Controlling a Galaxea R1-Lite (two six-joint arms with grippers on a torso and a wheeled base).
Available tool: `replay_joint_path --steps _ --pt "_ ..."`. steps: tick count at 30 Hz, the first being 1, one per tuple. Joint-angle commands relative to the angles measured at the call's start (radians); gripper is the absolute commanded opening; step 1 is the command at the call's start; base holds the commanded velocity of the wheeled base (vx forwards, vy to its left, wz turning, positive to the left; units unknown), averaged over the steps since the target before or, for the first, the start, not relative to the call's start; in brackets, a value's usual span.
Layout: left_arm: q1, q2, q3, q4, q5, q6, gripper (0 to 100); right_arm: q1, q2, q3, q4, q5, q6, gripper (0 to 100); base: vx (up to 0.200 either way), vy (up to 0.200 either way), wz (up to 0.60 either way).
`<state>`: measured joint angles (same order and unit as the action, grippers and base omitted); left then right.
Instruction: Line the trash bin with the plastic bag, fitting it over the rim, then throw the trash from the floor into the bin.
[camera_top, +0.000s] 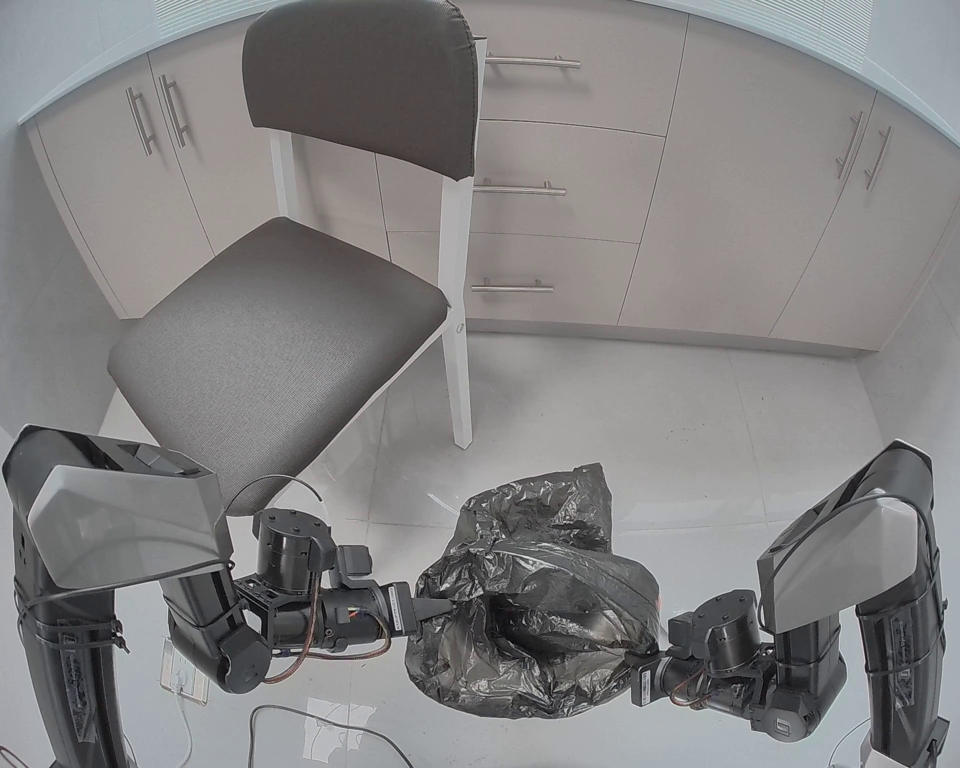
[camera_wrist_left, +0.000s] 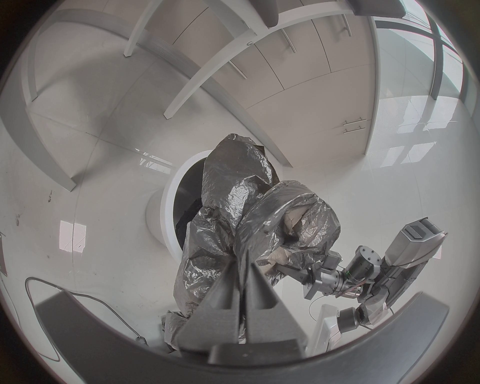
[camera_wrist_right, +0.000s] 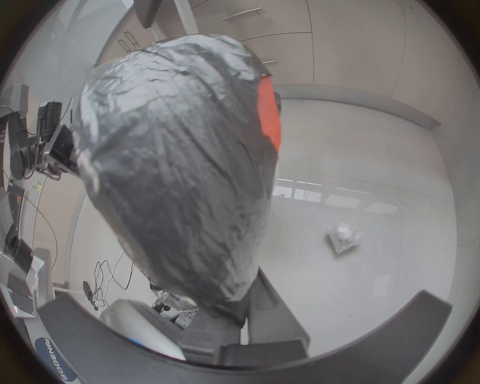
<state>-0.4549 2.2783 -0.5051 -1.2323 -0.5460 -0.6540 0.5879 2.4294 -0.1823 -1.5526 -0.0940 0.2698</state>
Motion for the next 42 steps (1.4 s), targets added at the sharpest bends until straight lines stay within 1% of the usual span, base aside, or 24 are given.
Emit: replay_joint_path --steps 1,7,16,17,25,29,32,34,35,37,38,39,40,41,42 --pt "-0.002 0.000 -0.001 0.001 0.000 -0.001 0 -0.025 0.008 -0.023 -0.018 -0.003 0.003 0 0.000 0.000 0.00" --pt "-0.004 0.001 -0.001 0.001 0.000 0.001 0 -0.040 0.040 -0.054 -0.018 -0.023 0.008 0 0.000 0.000 0.00" --pt "-0.008 0.004 -0.001 -0.001 0.004 0.001 0 -0.031 0.040 -0.057 -0.018 -0.023 0.008 0 0.000 0.000 0.00" --pt "-0.008 0.006 -0.001 -0.001 0.004 0.002 0 -0.028 0.040 -0.057 -0.018 -0.023 0.008 100 0.000 0.000 0.00" --pt "-0.008 0.027 0.011 -0.075 0.004 -0.001 0 -0.006 -0.006 -0.032 -0.018 -0.021 0.009 100 0.000 0.000 0.00" --pt "-0.008 0.029 0.010 -0.078 0.004 -0.003 0 0.040 -0.128 0.001 -0.018 -0.018 0.011 100 0.000 0.000 0.00" --pt "-0.008 0.029 0.010 -0.078 0.004 -0.003 0 0.067 -0.270 -0.003 -0.018 -0.024 0.011 100 0.000 0.000 0.00" --pt "-0.008 0.029 0.010 -0.078 0.004 -0.003 0 0.064 -0.349 -0.026 -0.018 -0.026 0.005 100 0.000 0.000 0.00" --pt "-0.008 0.029 0.010 -0.078 0.004 -0.003 0 0.064 -0.349 -0.026 -0.018 -0.026 0.005 100 0.000 0.000 0.00" --pt "-0.013 0.029 0.011 -0.078 0.004 -0.003 0 0.033 -0.424 -0.126 -0.009 -0.033 -0.001 100 0.000 0.000 0.00" --pt "-0.013 0.029 0.010 -0.078 0.004 -0.001 0 0.020 -0.437 -0.164 0.035 -0.044 0.000 100 0.000 0.000 0.00" --pt "-0.013 0.029 0.010 -0.078 0.004 -0.001 0 0.001 -0.452 -0.235 0.127 -0.075 0.000 100 0.000 0.000 0.00" --pt "-0.013 0.029 0.011 -0.078 0.004 -0.001 0 -0.005 -0.455 -0.263 0.164 -0.089 0.002 100 0.000 0.000 0.00" --pt "-0.013 0.029 0.011 -0.078 0.004 -0.001 0 -0.013 -0.452 -0.350 0.270 -0.127 0.009 100 0.000 0.000 0.00" --pt "-0.013 0.029 0.011 -0.078 0.004 -0.001 0 -0.019 -0.446 -0.416 0.336 -0.148 0.012 100 0.000 0.000 0.00"
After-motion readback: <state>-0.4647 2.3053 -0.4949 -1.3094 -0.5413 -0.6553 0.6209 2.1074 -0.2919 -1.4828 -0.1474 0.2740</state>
